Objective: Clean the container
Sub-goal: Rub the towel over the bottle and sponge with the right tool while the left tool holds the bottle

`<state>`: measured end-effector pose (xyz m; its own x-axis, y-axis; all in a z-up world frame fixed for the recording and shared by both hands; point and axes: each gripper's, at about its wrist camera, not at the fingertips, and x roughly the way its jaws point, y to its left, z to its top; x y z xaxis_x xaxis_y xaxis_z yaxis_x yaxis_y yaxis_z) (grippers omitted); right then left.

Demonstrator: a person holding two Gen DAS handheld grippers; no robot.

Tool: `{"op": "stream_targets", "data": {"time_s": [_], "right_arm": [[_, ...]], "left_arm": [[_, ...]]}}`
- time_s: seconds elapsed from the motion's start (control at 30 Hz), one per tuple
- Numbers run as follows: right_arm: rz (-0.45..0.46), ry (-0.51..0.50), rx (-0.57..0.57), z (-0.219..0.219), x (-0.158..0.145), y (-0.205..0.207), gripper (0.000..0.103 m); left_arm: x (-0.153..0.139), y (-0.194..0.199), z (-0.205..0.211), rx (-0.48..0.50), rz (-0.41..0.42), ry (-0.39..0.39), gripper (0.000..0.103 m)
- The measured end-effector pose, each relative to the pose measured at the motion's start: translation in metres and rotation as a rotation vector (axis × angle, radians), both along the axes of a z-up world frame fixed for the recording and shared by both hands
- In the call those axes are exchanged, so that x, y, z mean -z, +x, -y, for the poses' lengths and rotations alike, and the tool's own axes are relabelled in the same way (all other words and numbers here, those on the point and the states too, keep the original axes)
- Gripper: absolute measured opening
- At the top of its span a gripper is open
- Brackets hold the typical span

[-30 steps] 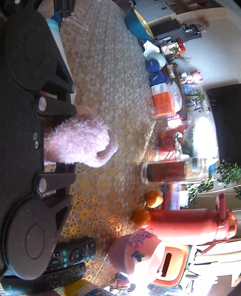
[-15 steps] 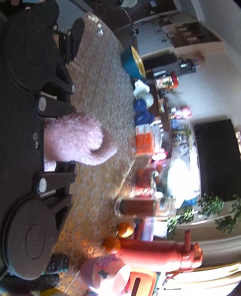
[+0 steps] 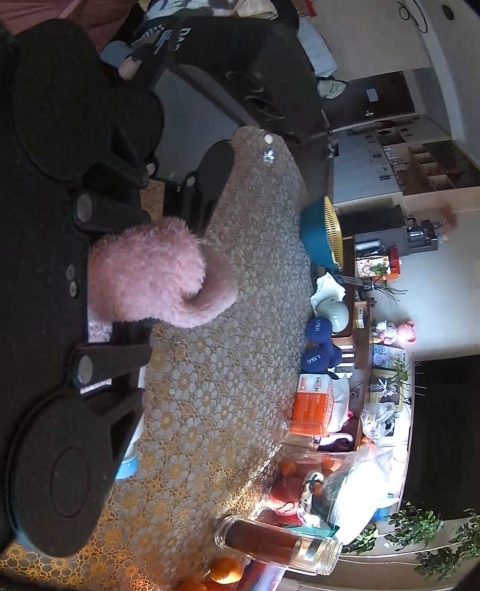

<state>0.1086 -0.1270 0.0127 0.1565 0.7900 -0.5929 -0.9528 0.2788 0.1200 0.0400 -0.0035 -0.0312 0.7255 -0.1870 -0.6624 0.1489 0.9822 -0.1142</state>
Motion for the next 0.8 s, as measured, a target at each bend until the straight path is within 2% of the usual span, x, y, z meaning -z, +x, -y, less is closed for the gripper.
{"op": "stream_targets", "data": {"time_s": [0.1, 0.43, 0.8], "right_arm": [[-0.011, -0.010, 0.003, -0.001, 0.005, 0.004, 0.020], [-0.009, -0.067, 0.123, -0.001, 0.019, 0.046, 0.020], [-0.042, -0.067, 0.229, 0.013, 0.025, 0.078, 0.019]], "left_arm": [[0.003, -0.003, 0.002, 0.005, -0.001, 0.009, 0.056], [0.007, -0.002, 0.002, 0.024, -0.005, 0.013, 0.055], [0.011, 0.001, 0.000, 0.035, -0.018, 0.009, 0.056]]}}
